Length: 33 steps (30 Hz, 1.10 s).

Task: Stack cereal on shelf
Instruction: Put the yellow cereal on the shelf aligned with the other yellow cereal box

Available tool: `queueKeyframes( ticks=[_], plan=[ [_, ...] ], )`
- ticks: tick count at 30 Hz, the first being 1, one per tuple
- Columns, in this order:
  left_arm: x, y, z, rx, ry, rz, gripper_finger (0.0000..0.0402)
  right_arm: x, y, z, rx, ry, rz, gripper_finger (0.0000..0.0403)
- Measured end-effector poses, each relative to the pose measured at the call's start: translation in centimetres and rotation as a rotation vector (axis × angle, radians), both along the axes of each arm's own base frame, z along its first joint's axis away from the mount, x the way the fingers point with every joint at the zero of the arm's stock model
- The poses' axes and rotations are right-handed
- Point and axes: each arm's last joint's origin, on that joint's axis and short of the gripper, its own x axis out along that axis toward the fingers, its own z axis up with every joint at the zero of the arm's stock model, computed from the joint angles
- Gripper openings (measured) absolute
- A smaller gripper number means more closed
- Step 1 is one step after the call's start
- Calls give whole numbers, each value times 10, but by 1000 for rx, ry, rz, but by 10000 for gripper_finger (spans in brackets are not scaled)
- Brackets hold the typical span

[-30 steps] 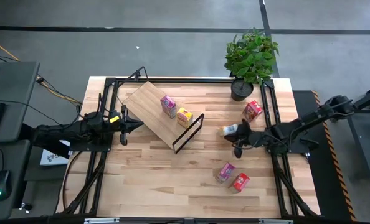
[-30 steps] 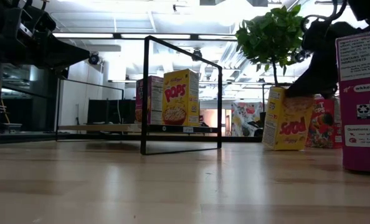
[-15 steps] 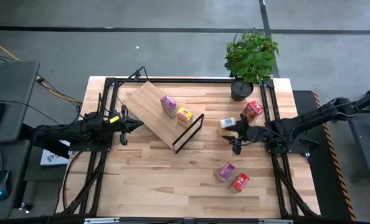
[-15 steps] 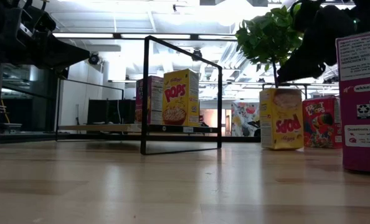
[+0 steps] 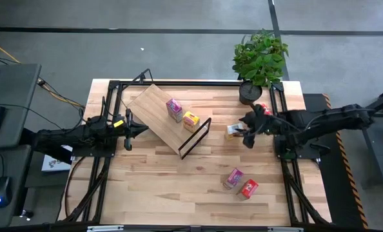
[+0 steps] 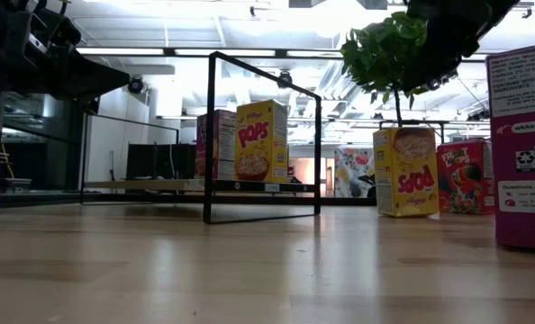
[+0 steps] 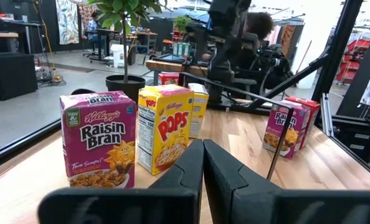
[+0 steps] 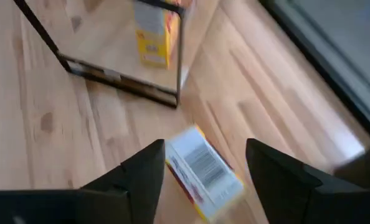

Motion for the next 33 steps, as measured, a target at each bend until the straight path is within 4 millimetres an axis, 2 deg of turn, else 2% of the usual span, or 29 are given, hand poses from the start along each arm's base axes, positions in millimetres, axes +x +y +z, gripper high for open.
queueKeyframes(
  ticks=[6,12,21,33],
  plan=[
    [0,0,0,0,1,0,3,14,-20,0,156,89,82,281],
    [0,0,0,0,1,0,3,34,-31,-7,145,283,208,318],
    [0,0,0,0,0,0,3,61,-38,-13,30,488,323,326],
    [0,0,0,0,1,0,3,80,-42,-51,18,712,359,326]
  ],
)
